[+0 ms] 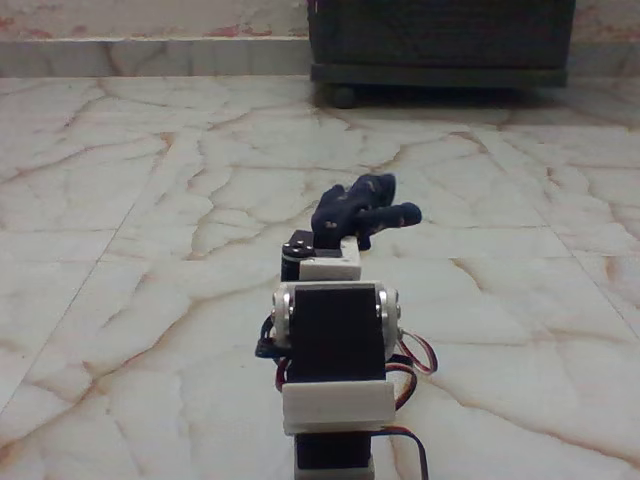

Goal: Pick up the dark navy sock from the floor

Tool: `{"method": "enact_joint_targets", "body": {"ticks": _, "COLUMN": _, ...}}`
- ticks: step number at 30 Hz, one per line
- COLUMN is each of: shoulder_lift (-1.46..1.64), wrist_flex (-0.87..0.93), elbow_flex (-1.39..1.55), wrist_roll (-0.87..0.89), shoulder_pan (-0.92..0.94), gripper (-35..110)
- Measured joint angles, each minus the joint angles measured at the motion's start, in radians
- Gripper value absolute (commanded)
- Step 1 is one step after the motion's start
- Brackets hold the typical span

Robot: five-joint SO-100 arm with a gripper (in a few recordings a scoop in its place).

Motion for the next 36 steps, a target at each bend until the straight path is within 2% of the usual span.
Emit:
{"method": "enact_joint_targets", "body": {"ticks": 6, "shoulder_lift": 0.0, "wrist_flex": -0.023, "elbow_flex": 0.0, "wrist_roll": -0.117, "shoulder_pan": 0.002, "gripper": 0}}
{"method": "enact_joint_targets", "body": {"ticks": 36, "shoulder_lift": 0.0, "wrist_flex": 0.003, "elbow_flex": 0.0, "wrist_roll": -0.156, "shoulder_pan": 0.041, "gripper": 0}}
